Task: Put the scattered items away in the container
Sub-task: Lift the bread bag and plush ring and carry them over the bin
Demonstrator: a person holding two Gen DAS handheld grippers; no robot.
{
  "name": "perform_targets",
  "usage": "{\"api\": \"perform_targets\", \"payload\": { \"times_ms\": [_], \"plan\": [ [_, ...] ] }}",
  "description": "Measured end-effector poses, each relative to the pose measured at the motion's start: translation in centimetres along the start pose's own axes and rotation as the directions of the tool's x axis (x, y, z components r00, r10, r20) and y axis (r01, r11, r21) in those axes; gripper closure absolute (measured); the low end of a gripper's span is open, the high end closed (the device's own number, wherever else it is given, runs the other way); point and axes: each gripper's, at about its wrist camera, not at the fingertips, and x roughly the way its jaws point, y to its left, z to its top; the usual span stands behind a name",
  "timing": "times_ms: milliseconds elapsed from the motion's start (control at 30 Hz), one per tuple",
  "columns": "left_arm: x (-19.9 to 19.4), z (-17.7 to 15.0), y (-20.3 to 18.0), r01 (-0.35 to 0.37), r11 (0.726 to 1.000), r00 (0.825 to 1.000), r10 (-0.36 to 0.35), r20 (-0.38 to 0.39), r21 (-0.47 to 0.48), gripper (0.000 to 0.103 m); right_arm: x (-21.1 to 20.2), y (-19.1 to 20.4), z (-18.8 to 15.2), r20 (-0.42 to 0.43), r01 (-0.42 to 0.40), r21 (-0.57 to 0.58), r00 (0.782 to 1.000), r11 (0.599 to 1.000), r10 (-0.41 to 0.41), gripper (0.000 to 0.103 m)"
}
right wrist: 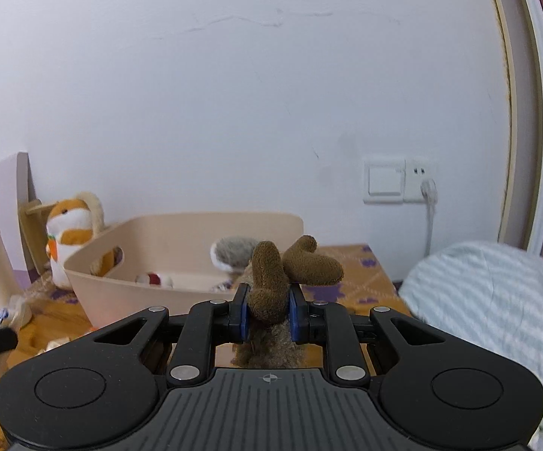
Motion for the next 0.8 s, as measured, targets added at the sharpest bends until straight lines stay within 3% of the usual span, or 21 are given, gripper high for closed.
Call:
{"api": "perform_targets", "payload": {
  "times_ms": [500, 800],
  "plan": [
    [2.2, 6.1, -3.3, -0.027, 0.992, 0.99, 0.01, 0.139, 0.124, 0.068, 0.4, 2.8, 4.3, 0.105, -0.028, -0.069, 0.994, 0.997, 0.035, 0.085],
    [6.4, 7.7, -4.0, -0.085, 0.99, 0.987, 0.067, 0.149, 0.116, 0.068, 2.2, 4.0, 5.2, 0.12, -0.039, -0.1, 0.991, 0.994, 0.051, 0.085]
  ]
}}
